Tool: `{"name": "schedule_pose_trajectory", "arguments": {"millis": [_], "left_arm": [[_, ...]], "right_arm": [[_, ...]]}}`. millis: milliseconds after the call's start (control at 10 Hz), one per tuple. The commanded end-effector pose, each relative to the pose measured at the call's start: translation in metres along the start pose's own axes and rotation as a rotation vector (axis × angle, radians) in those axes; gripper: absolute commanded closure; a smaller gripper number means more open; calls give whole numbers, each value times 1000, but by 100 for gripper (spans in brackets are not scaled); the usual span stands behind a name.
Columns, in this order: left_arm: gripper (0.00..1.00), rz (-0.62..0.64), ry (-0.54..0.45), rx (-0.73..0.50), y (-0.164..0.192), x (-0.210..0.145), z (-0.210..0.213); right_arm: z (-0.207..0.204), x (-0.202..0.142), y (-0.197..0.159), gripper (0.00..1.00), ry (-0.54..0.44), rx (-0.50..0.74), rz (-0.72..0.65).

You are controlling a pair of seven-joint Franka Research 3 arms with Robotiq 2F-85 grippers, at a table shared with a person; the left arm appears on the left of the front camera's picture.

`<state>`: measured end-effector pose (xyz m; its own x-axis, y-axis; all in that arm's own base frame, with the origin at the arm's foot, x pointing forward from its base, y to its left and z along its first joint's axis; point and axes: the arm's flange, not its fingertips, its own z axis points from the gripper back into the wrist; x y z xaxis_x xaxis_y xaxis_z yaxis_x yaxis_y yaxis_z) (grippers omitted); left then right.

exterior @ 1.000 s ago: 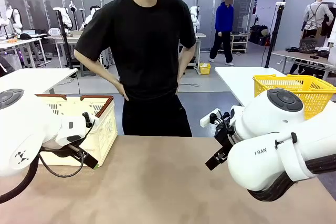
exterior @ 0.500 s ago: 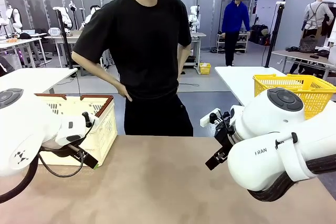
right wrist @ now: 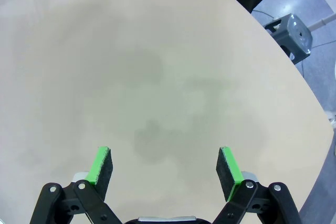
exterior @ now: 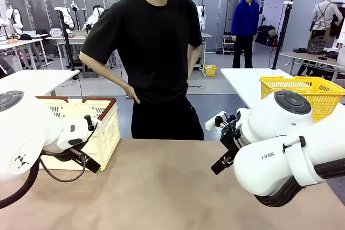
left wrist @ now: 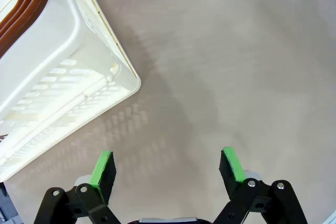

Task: Place the drinks into the Shopping basket.
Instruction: Pick up one drink and place it into the Shopping basket.

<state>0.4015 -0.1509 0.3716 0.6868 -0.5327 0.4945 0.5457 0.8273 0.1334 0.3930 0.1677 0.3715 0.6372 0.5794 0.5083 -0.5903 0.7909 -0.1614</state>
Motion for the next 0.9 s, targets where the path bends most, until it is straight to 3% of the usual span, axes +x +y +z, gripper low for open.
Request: {"name": "schedule_pose_trajectory", "arguments": {"millis": [0, 800], "left_arm": [[0, 1, 0, 0, 0, 0, 0], [0, 1, 0, 0, 0, 0, 0]], "right_arm": [[0, 0, 0, 0, 0, 1, -3], [0, 0, 0, 0, 0, 1, -3]]}}
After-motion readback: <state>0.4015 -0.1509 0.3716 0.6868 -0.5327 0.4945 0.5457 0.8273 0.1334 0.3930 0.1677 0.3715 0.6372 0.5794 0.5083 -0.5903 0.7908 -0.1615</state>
